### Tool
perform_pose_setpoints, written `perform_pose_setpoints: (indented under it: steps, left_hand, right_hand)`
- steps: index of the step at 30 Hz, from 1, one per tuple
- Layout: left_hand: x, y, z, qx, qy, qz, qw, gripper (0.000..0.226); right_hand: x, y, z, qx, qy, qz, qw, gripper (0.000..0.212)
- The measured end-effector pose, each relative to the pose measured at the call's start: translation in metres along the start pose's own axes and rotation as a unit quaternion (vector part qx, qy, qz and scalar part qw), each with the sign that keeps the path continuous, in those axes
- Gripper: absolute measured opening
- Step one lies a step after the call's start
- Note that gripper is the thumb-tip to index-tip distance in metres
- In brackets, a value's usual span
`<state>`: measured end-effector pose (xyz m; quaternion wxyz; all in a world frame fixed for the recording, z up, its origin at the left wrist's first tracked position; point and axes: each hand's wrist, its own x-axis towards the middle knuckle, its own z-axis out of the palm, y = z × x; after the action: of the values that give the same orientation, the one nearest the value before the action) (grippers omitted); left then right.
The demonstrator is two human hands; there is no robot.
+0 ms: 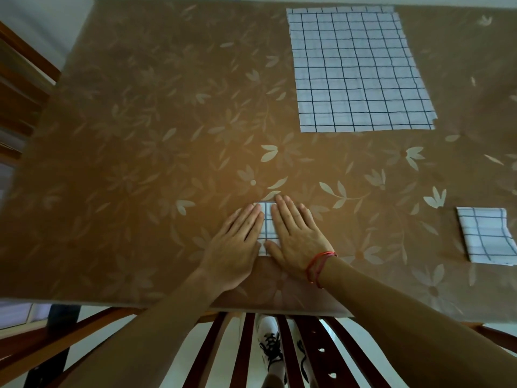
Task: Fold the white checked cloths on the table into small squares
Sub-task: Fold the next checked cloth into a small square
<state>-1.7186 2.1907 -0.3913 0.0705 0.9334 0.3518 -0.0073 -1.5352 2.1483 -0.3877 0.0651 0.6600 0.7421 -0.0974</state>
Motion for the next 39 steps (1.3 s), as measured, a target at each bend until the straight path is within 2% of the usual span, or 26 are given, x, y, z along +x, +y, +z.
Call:
perform_pose_setpoints:
  steps: [4,12,17,23,30,35,37,39]
  left_hand:
    - [0.001,0.007,-0.001,-0.004,0.005,0.033,0.999,0.055]
    - [0.002,0.008,0.003,-0.007,-0.016,0.011,1.0,0.059]
    - [0.001,0.008,0.002,0.001,-0.018,0.014,1.0,0.056]
    - [0.01,-0.004,-0.005,0.015,-0.022,0.042,0.999,0.059]
    - [-0.056,0.013,0.0,-0.015,-0.05,0.033,0.998,0.061]
    - [-0.038,0.014,-0.024,-0.035,-0.009,0.04,0.999,0.047]
    - [-0.034,0.018,-0.026,-0.059,-0.007,0.049,0.997,0.045]
    - [-0.032,0.018,-0.028,-0.054,-0.026,0.064,0.996,0.047]
  right_hand:
    - [0.0,-0.001,0.0,-0.009,0.011,-0.004,1.0,0.076]
    - [-0.014,0.036,-0.009,-0.053,0.005,-0.018,0.998,0.075]
    - [-0.004,-0.004,-0.014,-0.001,0.065,-0.065,0.996,0.063]
    - [-0.006,0.005,0.004,-0.009,0.034,-0.045,0.998,0.072]
    - [-0.006,0.002,0.0,-0.033,0.023,-0.042,0.998,0.074]
    - [-0.005,-0.001,-0.012,0.038,-0.016,-0.036,0.998,0.072]
    - [-0.005,0.0,-0.023,0.109,-0.031,-0.024,0.993,0.069]
    - [-0.007,0.002,-0.036,0.222,0.008,0.018,0.975,0.063]
